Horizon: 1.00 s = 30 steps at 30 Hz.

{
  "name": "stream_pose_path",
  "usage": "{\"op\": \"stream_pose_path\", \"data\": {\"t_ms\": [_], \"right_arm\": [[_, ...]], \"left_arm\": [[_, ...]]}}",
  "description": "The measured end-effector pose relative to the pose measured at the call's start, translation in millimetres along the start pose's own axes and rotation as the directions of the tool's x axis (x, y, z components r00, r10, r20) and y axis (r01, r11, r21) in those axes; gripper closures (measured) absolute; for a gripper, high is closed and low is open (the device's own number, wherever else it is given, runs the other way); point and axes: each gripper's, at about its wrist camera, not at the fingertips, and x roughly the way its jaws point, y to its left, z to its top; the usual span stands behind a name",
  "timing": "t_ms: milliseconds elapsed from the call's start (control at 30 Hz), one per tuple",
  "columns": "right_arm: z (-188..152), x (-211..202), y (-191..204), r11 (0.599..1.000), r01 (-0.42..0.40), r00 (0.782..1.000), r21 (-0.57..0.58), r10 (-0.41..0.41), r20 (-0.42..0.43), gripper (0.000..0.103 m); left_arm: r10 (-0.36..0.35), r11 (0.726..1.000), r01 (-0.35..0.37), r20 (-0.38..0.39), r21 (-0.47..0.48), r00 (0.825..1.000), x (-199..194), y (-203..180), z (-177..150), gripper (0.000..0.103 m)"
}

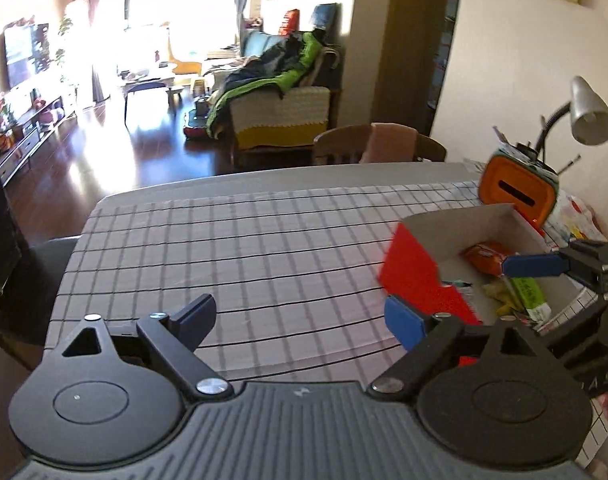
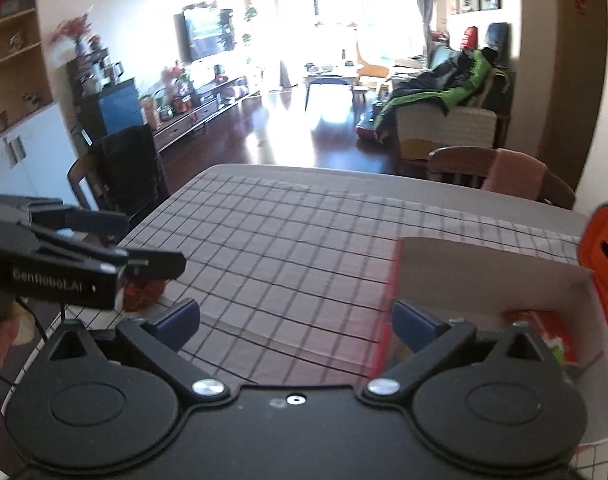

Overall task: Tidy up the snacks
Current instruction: 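Withdraw both tools from the box back toward the remaining snacks, then grasp the red foil bag with the right tool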

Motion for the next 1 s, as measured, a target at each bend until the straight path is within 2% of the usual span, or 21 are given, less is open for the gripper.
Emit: {"op": "stream_pose_path", "data": {"t_ms": [200,533,667,1000], "right_arm": [[7,17,36,0.999,-0.033,0.999,-0.033,0.032,-0.021,0.0],[32,58,84,0.993,-0.092,0.994,-0.076,0.087,-0.072,0.0],[41,87,106,0.987,-0.124,0.987,-0.101,0.112,-0.117,0.0],[52,165,166,0.933,-0.225,0.953,-0.281,0.152,-0.261,0.0]], "left_arm": [[0.038,0.999,-0.038,0.007,-0.026,0.999,-7,43,-14,0.004],[0.085,0.989,-0.091,-0.055,-0.117,0.995,-5,111,-55,0.004],[0.139,0.977,-0.15,-0.08,-0.153,0.987,-6,130,-73,0.004],[0.174,0.966,-0.193,-0.121,-0.171,0.977,-5,156,-109,0.004]]}}
